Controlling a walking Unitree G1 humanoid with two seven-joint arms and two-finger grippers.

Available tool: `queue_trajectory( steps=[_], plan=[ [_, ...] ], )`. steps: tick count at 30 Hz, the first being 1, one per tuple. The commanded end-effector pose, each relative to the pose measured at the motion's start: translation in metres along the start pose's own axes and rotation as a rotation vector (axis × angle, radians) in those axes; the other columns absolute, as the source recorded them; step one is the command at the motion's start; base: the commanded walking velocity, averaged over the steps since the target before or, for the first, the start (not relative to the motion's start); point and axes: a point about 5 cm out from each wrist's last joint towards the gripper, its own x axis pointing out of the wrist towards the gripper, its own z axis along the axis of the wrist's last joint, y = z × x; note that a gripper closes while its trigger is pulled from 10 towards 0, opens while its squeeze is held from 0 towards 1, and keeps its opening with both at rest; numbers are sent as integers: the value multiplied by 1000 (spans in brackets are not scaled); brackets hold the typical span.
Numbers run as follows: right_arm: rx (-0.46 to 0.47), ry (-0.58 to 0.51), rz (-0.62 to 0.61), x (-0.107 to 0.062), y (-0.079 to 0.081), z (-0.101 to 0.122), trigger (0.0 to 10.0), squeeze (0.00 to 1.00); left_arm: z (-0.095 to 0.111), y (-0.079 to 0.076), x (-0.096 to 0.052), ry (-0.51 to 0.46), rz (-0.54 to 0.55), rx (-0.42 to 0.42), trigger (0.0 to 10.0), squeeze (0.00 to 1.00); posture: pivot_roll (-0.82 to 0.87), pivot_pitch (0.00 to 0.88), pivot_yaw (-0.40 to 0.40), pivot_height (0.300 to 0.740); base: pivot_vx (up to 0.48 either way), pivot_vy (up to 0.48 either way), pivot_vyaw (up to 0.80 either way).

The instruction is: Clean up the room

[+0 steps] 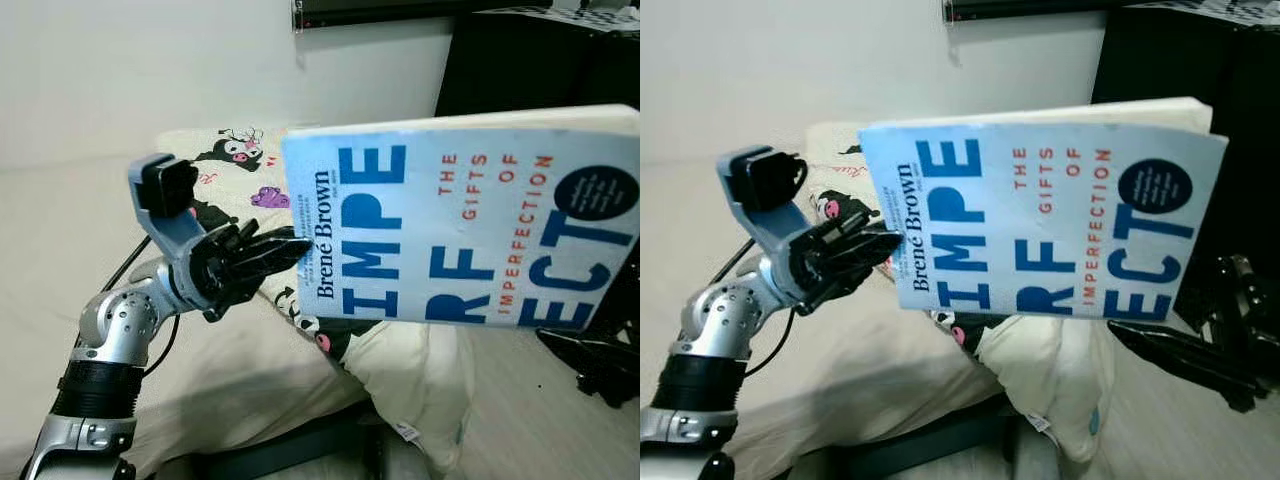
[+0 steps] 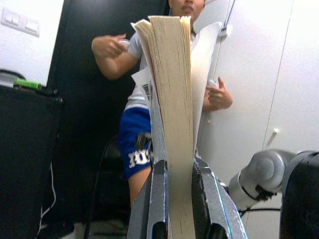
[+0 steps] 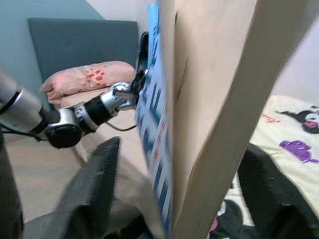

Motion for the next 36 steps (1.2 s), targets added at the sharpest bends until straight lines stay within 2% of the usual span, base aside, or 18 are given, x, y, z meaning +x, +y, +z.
queue_trajectory(
  steps=[1,8,15,16,18,19,20,21,23,26,27,28,29,30,31,32,34,36],
  plan=[
    [-14,-17,6,7,0,8,0,0,0,-4,2,23,-30,3,784,0,-124,17,-20,502,0,0,0],
    [-35,-70,42,18,-1,15,0,0,-14,-4,3,95,-26,-11,824,0,-120,23,-21,502,0,0,0],
    [-18,-56,42,23,-1,7,0,0,-20,-2,2,97,22,-10,314,0,-116,28,-23,502,0,0,0],
    [-12,-35,19,24,-3,4,0,0,-21,1,0,82,58,-7,4235,0,-116,28,-23,502,0,0,0],
    [-9,-9,-16,24,-6,-2,0,0,-22,7,-2,57,113,-12,4235,0,-116,28,-23,502,0,0,0],
    [-11,3,-37,24,-8,-6,0,0,-23,10,-3,47,144,-10,8667,776,-116,28,-23,502,0,0,0],
    [-12,18,-71,24,-12,-11,0,0,-25,15,-7,30,203,-13,10000,1000,-111,33,-17,502,0,0,0],
    [-12,18,-71,24,-12,-11,0,0,-25,15,-7,30,203,-13,10000,1000,-111,33,-17,502,0,0,0],
    [-13,68,-155,24,-20,-24,0,0,-30,26,-18,3,321,-24,10000,1000,-108,31,-18,502,0,0,0],
    [19,213,-367,14,-43,-64,0,0,-47,47,-57,0,650,-36,10000,1000,-104,27,-16,502,0,0,0],
    [19,213,-367,14,-43,-64,0,0,-47,47,-57,0,650,-36,10000,1000,-104,27,-16,502,0,0,0],
    [71,313,-502,4,-54,-99,0,0,-64,57,-90,13,939,-69,10000,1000,-104,27,-16,502,0,0,0],
    [94,356,-550,0,-56,-113,0,0,-72,59,-103,29,1070,-85,10000,1000,-104,27,-16,502,0,0,0],
    [94,356,-550,0,-56,-113,0,0,-72,59,-103,29,1070,-85,10000,1000,-104,27,-16,502,0,0,0],
    [143,396,-642,-7,-59,-141,0,0,-94,56,-137,196,1407,-71,10000,1000,-104,27,-16,502,0,0,0],
    [143,396,-642,-7,-59,-141,0,0,-94,56,-137,196,1407,-71,10000,1000,-104,27,-16,502,0,0,0],
    [179,412,-711,-12,-59,-163,0,0,-109,45,-165,394,1669,-3,10000,1000,-104,27,-16,502,0,0,0],
    [179,412,-711,-12,-59,-163,0,0,-109,45,-165,394,1669,-3,10000,1000,-104,27,-16,502,0,0,0]
  ],
)
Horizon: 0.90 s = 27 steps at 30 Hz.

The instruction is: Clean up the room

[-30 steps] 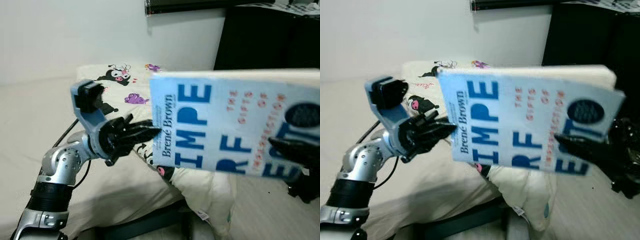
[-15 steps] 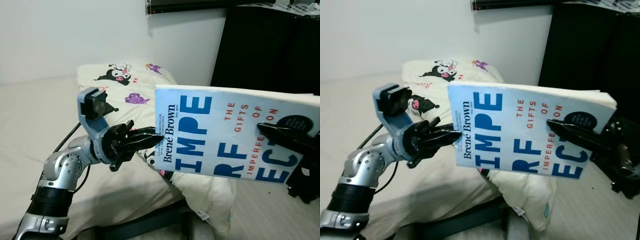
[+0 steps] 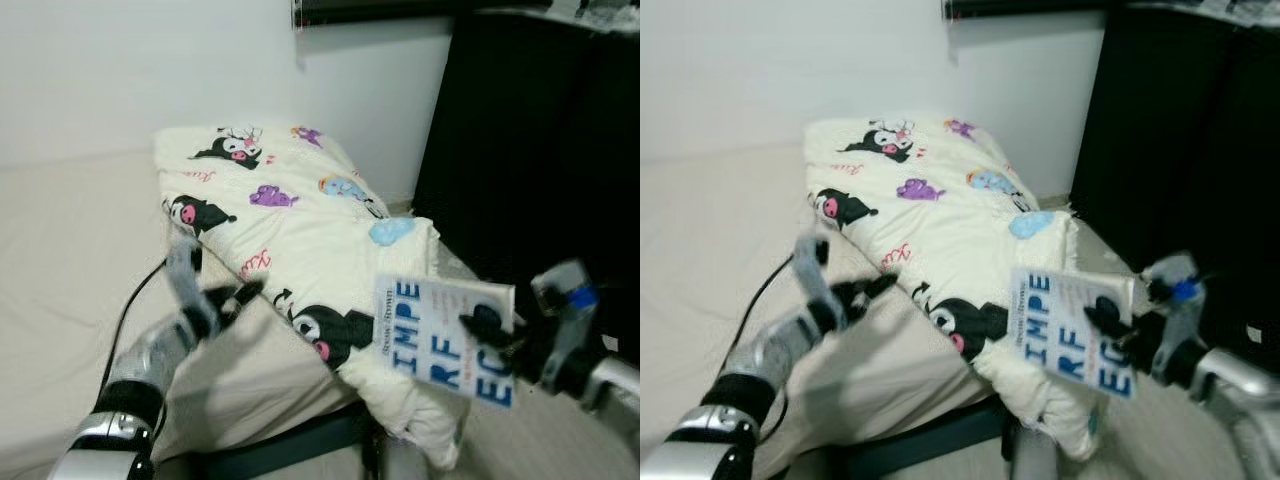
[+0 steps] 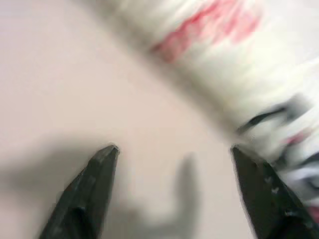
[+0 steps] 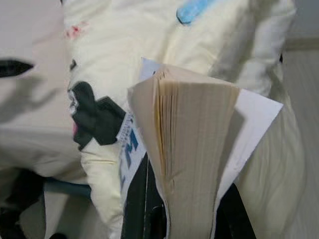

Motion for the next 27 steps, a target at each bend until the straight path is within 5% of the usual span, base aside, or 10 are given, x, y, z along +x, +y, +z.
queue_trajectory(
  steps=[1,2,3,11,21,27],
  plan=[
    [-11,-13,-32,5,1,-6,0,0,-1,13,-4,-10,100,34,10000,1000,-81,18,-15,502,0,0,0],
    [-11,-13,-32,5,1,-6,0,0,-1,13,-4,-10,100,34,10000,1000,-81,18,-15,502,0,0,0],
    [42,-3,-36,13,7,-20,0,0,-20,23,-12,20,153,-41,10000,0,-83,14,-10,502,0,0,0],
    [137,-87,-13,32,28,-31,0,0,-51,27,-22,34,188,-191,10000,0,-66,6,-24,517,-240,0,0],
    [120,-357,155,55,52,25,0,0,-28,-19,4,-123,-32,-162,10000,0,-66,1,-24,547,-96,0,0],
    [110,-425,258,57,70,41,0,0,-18,-33,10,-179,-87,-171,10000,0,-65,9,-25,567,0,0,0]
  ],
)
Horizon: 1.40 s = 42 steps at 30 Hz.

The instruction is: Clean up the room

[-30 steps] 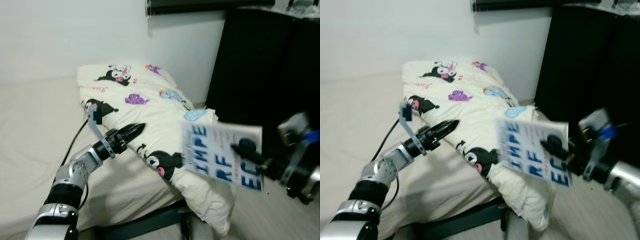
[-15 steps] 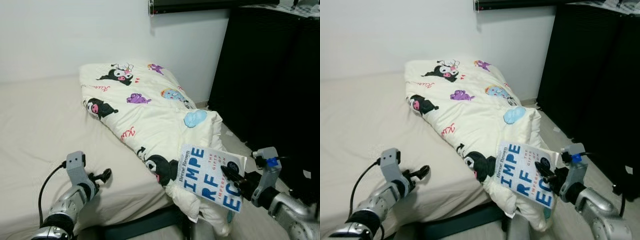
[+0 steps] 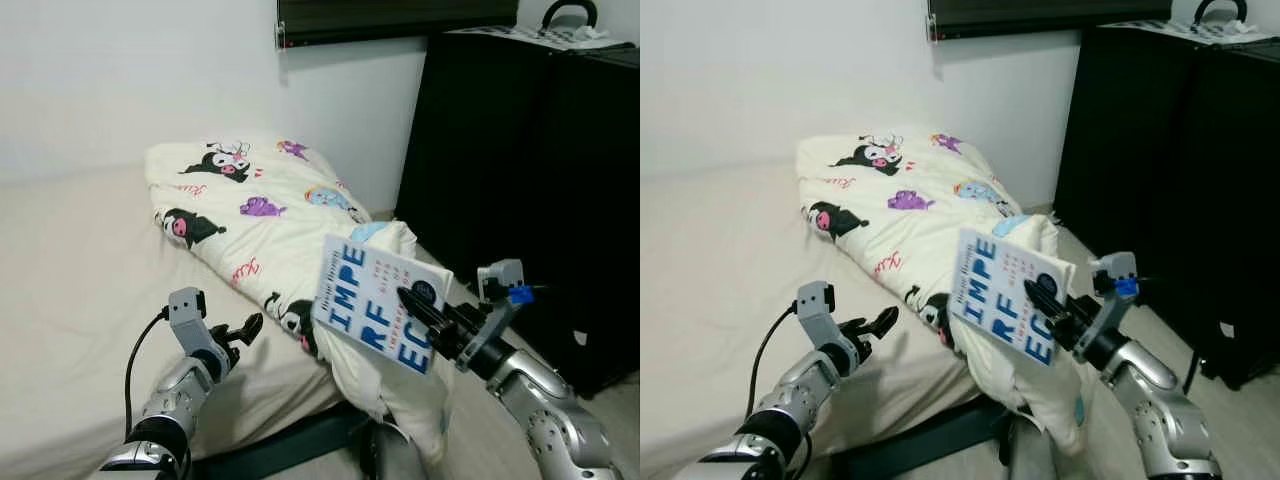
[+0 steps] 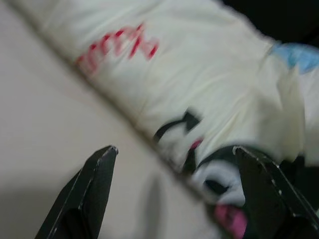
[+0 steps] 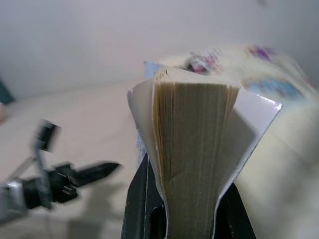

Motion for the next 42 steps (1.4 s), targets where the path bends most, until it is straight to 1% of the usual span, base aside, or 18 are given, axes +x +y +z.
queue_trajectory(
  steps=[1,2,4,6,10,11,13,15,16,17,18,19,21,22,23,31,35,42],
  plan=[
    [-9,-50,57,7,9,10,0,0,9,-5,5,-41,-25,-1,10000,0,-65,14,-24,572,0,0,0],
    [-9,-50,57,7,9,10,0,0,9,-5,5,-41,-25,-1,10000,0,-65,14,-24,572,0,0,0],
    [-8,-52,61,10,10,8,0,0,16,-5,7,-64,-20,5,10000,0,-61,16,-26,582,0,0,0],
    [-8,-52,61,10,10,8,0,0,16,-5,7,-64,-20,5,10000,0,-61,16,-26,582,0,0,0],
    [-2,-51,64,12,12,5,0,0,20,-1,7,-72,-2,12,10000,0,-64,21,-26,597,0,0,0],
    [0,-54,57,12,11,5,0,0,19,-3,7,-72,-20,6,10000,0,-63,26,-26,602,0,0,0],
    [0,-54,57,12,11,5,0,0,19,-3,7,-72,-20,6,10000,0,-63,26,-26,602,0,0,0],
    [-14,-64,16,11,7,6,0,0,17,-9,8,-70,-69,-8,10000,0,-63,26,-26,612,0,0,0],
    [-14,-64,16,11,7,6,0,0,17,-9,8,-70,-69,-8,10000,0,-63,26,-26,612,0,0,0],
    [-19,-79,-22,10,3,7,2588,0,15,-13,9,-67,-100,-14,10000,0,-67,30,-24,617,0,0,0],
    [-23,-91,-104,8,-8,9,10000,0,14,-19,10,-62,-150,-18,10000,0,-67,30,-24,617,0,0,0],
    [-24,-87,-173,6,-16,10,10000,0,13,-24,10,-56,-195,-20,10000,0,-70,33,-22,617,0,0,0],
    [-24,-87,-173,6,-16,10,10000,0,13,-24,10,-56,-195,-20,10000,0,-70,33,-22,617,0,0,0],
    [-26,-82,-229,2,-24,9,10000,0,11,-29,10,-48,-240,-13,10000,0,-70,33,-22,617,0,0,0],
    [-21,-85,-256,-1,-29,10,10000,0,9,-33,11,-40,-270,0,10000,0,-71,35,-19,617,0,0,0],
    [-2,-121,-252,-6,-28,14,10000,0,5,-36,11,-22,-284,27,10000,0,-73,38,-13,622,0,0,0],
    [-9,-112,-238,-5,-25,11,10000,0,3,-36,11,-11,-284,34,10000,0,-72,39,-13,637,0,0,0],
    [-8,-114,-230,-4,-24,11,10000,0,-3,-37,9,5,-287,34,10000,0,-71,38,-14,657,0,0,0]
  ],
)
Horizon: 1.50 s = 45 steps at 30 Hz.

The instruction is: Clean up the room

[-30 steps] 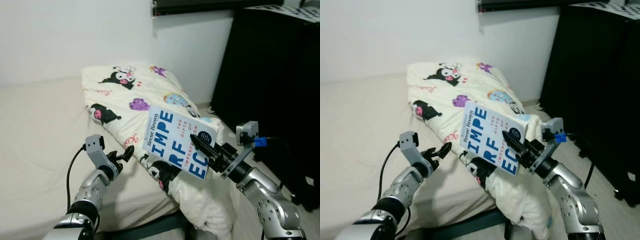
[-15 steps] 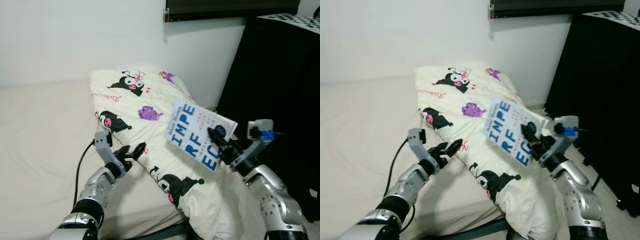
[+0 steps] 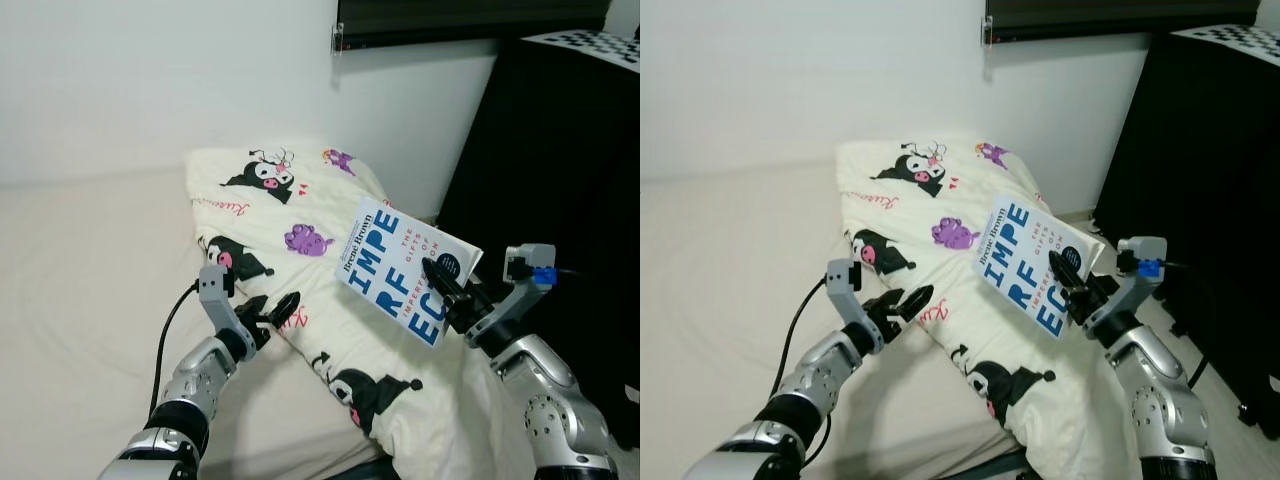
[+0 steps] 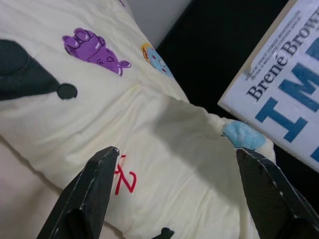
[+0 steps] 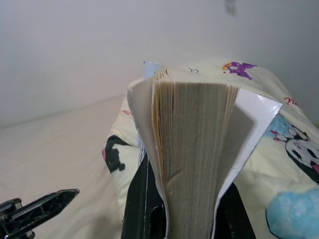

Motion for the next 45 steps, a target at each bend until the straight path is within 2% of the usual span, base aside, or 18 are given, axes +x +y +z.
queue_trajectory(
  steps=[1,10,12,13,16,17,18,19,20,22,24,27,29,33,34,36,39,45],
  plan=[
    [-19,-49,29,1,5,8,10000,0,-6,-3,0,16,-10,-3,10000,0,-71,38,-14,657,0,0,0],
    [-28,-41,40,1,6,7,10000,0,-13,6,-5,77,70,2,10000,0,-72,35,-16,672,-337,0,0],
    [-42,-23,46,2,7,5,10000,0,-19,16,-14,110,133,1,10000,0,-72,35,-16,677,-480,0,0],
    [-64,8,43,3,7,-1,10000,0,-26,27,-25,132,203,-14,10000,0,-68,31,-18,682,0,0,0],
    [-81,43,37,3,7,-7,10000,0,-33,37,-37,164,264,-17,10000,0,-66,28,-19,687,0,0,0],
    [-89,66,37,3,7,-13,10000,0,-43,46,-51,203,332,-16,10000,0,-66,28,-19,692,0,0,0],
    [-89,66,37,3,7,-13,10000,0,-43,46,-51,203,332,-16,10000,0,-66,28,-19,692,0,0,0],
    [-91,79,37,3,7,-17,10000,0,-52,53,-65,243,391,-15,10000,0,-65,23,-20,697,0,0,0],
    [-91,79,37,3,7,-17,10000,0,-52,53,-65,243,391,-15,10000,0,-65,23,-20,697,0,0,0],
    [-87,92,39,1,6,-21,10000,0,-74,67,-99,346,524,-7,10000,0,-64,15,-21,712,0,0,0],
    [-91,100,35,1,5,-23,10000,0,-83,72,-114,394,579,0,10000,0,-65,13,-21,722,0,0,0],
    [-98,106,30,0,4,-24,10000,0,-87,74,-121,417,603,3,10000,0,-64,10,-22,727,0,0,0],
    [-123,149,-9,1,-1,-30,10000,0,-97,78,-139,469,666,0,10000,0,-64,7,-24,727,0,0,0],
    [-127,147,-20,0,-3,-31,10000,0,-101,79,-147,497,694,2,10000,0,-62,2,-25,727,0,0,0],
    [-129,163,-46,0,-6,-35,10000,0,-106,80,-156,526,722,-1,10000,0,-61,0,-25,727,0,0,0],
    [-129,163,-46,0,-6,-35,10000,0,-106,80,-156,526,722,-1,10000,0,-61,0,-25,727,0,0,0],
    [-121,197,-46,-2,-6,-47,10000,0,-119,80,-172,606,777,-18,10000,0,-56,0,-23,727,-480,0,748],
    [-97,228,-2,-3,3,-63,10000,0,-125,78,-178,655,808,-8,10000,0,-52,0,-19,727,-480,0,744]
  ],
)
